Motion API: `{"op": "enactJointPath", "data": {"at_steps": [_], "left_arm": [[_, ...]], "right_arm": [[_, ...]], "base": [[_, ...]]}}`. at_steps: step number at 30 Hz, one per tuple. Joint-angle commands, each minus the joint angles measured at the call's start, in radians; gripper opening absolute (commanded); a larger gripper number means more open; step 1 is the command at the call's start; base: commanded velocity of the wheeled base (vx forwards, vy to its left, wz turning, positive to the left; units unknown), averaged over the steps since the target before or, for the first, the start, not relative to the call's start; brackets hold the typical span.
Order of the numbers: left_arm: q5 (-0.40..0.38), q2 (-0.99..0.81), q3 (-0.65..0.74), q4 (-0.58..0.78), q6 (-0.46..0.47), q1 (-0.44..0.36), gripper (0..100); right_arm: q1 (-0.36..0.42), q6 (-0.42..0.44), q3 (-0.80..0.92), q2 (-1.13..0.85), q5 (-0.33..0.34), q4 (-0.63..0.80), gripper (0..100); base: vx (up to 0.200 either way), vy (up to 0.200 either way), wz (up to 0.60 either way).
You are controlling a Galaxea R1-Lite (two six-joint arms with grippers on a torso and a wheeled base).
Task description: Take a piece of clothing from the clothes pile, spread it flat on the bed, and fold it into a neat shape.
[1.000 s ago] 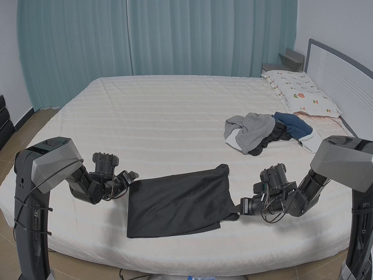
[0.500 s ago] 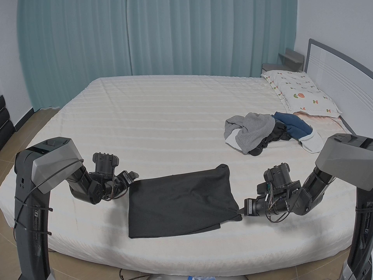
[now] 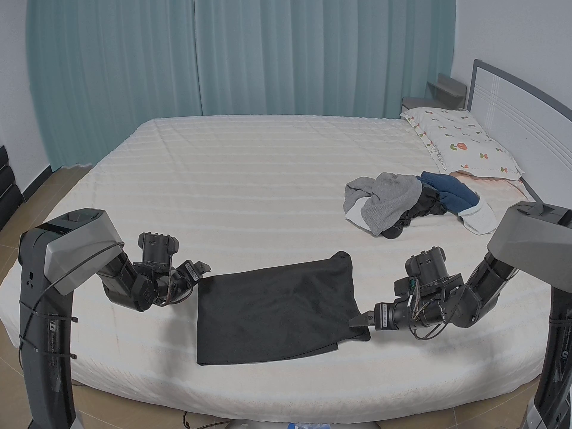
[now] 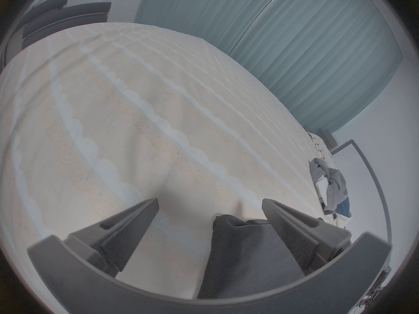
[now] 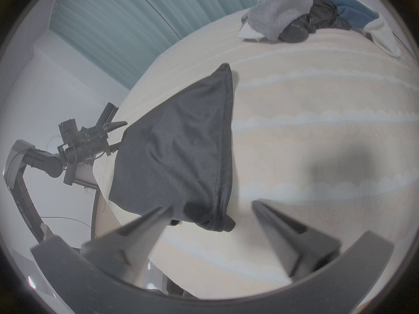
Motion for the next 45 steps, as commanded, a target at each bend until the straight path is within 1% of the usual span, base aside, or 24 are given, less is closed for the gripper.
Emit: {"op": "enactJointPath", "data": {"at_steps": [1,2,3,4,5,6,7,9,10,11,12,13,14,16,19,20,23,25,26,28,36,37,38,45], "left_arm": [[-0.051,-0.053,0.019,0.003,0.000,0.018,100],[-0.102,-0.070,0.045,-0.004,0.000,0.024,100],[-0.108,-0.071,0.048,-0.006,0.000,0.024,100],[-0.169,-0.097,0.085,-0.006,0.009,0.030,100],[-0.169,-0.097,0.085,-0.006,0.009,0.030,100],[-0.250,-0.129,0.133,-0.007,0.031,0.033,100],[-0.298,-0.149,0.163,-0.007,0.060,0.037,100],[-0.352,-0.169,0.203,-0.006,0.115,0.046,100],[-0.352,-0.169,0.203,-0.006,0.115,0.046,100],[-0.372,-0.175,0.234,-0.004,0.166,0.046,100],[-0.375,-0.174,0.239,-0.004,0.173,0.046,100],[-0.378,-0.166,0.260,-0.006,0.210,0.046,100],[-0.378,-0.166,0.265,-0.007,0.218,0.044,100],[-0.378,-0.163,0.279,-0.007,0.232,0.032,100],[-0.378,-0.163,0.279,-0.007,0.232,0.030,100],[-0.376,-0.168,0.298,-0.009,0.233,-0.006,100],[-0.367,-0.163,0.303,-0.015,0.236,-0.025,100],[-0.365,-0.160,0.308,-0.040,0.236,-0.028,100],[-0.365,-0.155,0.315,-0.055,0.236,-0.028,100],[-0.364,-0.149,0.325,-0.086,0.235,-0.031,100],[-0.349,-0.134,0.340,-0.119,0.238,-0.054,100],[-0.344,-0.126,0.343,-0.147,0.236,-0.056,100],[-0.342,-0.125,0.343,-0.153,0.236,-0.057,100],[-0.332,-0.114,0.351,-0.179,0.235,-0.060,100]], "right_arm": [[-0.054,0.007,0.008,-0.092,0.001,0.002,100],[-0.075,0.013,0.038,-0.134,0.001,0.003,100],[-0.077,0.015,0.044,-0.137,0.001,0.003,100],[-0.095,0.022,0.107,-0.161,0.002,-0.011,100],[-0.095,0.022,0.107,-0.161,0.002,-0.011,100],[-0.121,0.024,0.179,-0.183,0.002,-0.026,100],[-0.143,0.029,0.229,-0.196,0.004,-0.058,100],[-0.179,0.047,0.306,-0.210,0.007,-0.130,100],[-0.179,0.047,0.306,-0.210,0.007,-0.130,100],[-0.218,0.093,0.377,-0.215,0.008,-0.230,100],[-0.224,0.102,0.386,-0.215,0.007,-0.247,100],[-0.259,0.160,0.444,-0.206,0.002,-0.361,100],[-0.270,0.177,0.464,-0.203,0.002,-0.394,100],[-0.302,0.231,0.567,-0.196,0.011,-0.531,100],[-0.304,0.233,0.574,-0.196,0.011,-0.540,100],[-0.328,0.265,0.726,-0.170,0.013,-0.747,100],[-0.356,0.306,0.812,-0.127,0.014,-0.931,100],[-0.376,0.360,0.818,-0.091,0.014,-1.014,100],[-0.382,0.389,0.818,-0.080,0.017,-1.014,100],[-0.393,0.421,0.818,-0.071,0.027,-1.008,100],[-0.445,0.441,0.818,-0.080,0.077,-1.008,100],[-0.462,0.446,0.818,-0.074,0.105,-1.006,100],[-0.465,0.446,0.818,-0.072,0.113,-1.006,100],[-0.466,0.444,0.818,-0.068,0.122,-1.006,100]], "base": [[0.000,0.000,0.00],[0.000,0.000,0.00],[0.000,0.000,0.00],[0.000,0.000,0.00],[0.000,0.000,0.00],[0.000,0.000,0.00],[0.000,0.000,0.00],[0.000,0.000,0.00],[0.000,0.000,0.00],[0.000,0.000,0.00],[0.000,0.000,0.00],[0.000,0.000,0.00],[0.000,0.000,0.00],[0.000,0.000,0.00],[0.000,0.000,0.00],[0.000,0.000,0.00],[0.000,0.000,0.00],[0.000,0.000,0.00],[0.000,0.000,0.00],[0.000,0.000,0.00],[0.000,0.000,0.00],[0.000,0.000,0.00],[0.000,0.000,0.00],[0.000,0.000,0.00]]}}
